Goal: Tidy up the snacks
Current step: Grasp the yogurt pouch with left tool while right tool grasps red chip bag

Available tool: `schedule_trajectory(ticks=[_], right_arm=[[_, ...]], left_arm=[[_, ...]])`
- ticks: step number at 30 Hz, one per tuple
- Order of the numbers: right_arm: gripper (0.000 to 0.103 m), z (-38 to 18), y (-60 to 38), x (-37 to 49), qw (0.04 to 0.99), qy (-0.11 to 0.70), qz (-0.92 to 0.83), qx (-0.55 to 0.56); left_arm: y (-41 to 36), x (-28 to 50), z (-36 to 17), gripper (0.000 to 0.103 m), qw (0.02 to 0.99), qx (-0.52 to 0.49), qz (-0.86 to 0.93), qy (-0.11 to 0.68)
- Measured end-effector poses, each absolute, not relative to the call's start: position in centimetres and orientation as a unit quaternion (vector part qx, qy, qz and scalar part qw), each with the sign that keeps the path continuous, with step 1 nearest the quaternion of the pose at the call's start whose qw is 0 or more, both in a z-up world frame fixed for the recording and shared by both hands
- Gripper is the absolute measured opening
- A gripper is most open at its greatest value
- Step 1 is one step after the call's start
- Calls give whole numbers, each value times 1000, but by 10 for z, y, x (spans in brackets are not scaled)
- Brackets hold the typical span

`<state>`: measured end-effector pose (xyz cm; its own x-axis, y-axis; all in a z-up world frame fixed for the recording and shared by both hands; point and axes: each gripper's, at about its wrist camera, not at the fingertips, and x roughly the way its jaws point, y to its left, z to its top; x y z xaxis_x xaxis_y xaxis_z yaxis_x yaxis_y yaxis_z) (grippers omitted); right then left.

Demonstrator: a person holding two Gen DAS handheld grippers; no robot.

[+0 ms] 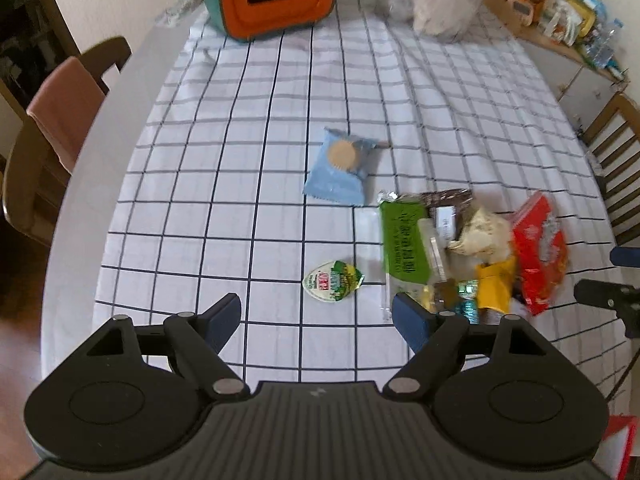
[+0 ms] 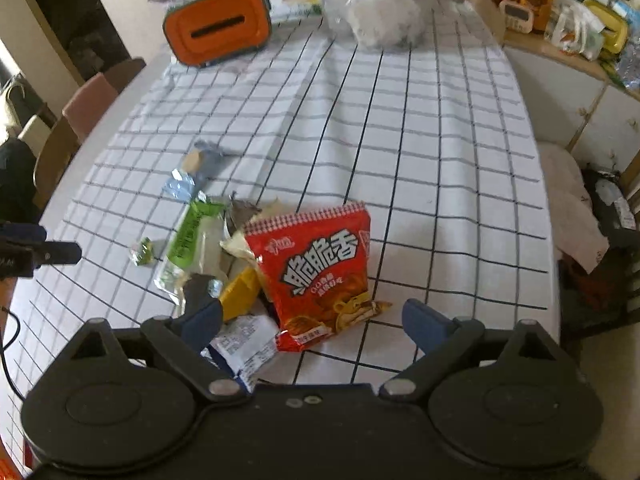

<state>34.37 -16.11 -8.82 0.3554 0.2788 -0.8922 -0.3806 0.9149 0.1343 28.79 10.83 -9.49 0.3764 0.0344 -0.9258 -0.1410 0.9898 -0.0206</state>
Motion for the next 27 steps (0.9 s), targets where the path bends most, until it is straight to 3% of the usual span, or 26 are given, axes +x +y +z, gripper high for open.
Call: schedule_trajectory(ticks=[19,26,27], right_arm=[[91,-144,-151,367,805,543,217,-99],[85,-150,-148,369,808,536,224,-100],[84,-151,-148,369,809,534,225,-101]], left_arm=[[119,328,-165,81,793,-107,71,596],[120,332,-176,65,786,-124,84,600],[119,332,-177,59,786,-124,83,600]])
